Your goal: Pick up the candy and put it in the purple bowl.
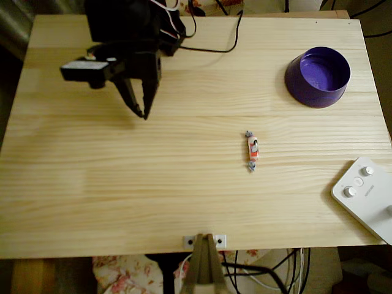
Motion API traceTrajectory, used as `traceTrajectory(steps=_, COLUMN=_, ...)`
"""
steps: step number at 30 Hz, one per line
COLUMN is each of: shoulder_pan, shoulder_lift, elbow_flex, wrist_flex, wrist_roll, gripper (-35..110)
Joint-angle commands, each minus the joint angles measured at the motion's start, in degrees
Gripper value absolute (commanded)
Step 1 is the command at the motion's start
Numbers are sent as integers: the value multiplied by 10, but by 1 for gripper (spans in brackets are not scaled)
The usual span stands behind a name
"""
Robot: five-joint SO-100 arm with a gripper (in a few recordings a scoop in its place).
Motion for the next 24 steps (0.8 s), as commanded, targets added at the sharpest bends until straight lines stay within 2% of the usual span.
traceTrajectory(steps=1, shoulder_pan=17, shoulder_lift=9, elbow_flex=-23, wrist_flex=-12, wrist_roll=9, gripper=-1)
traceTrajectory(steps=24, shoulder_pan=-13, shoulder_lift=9, elbow_flex=-23, wrist_flex=-13, wrist_roll=-23, gripper=-1)
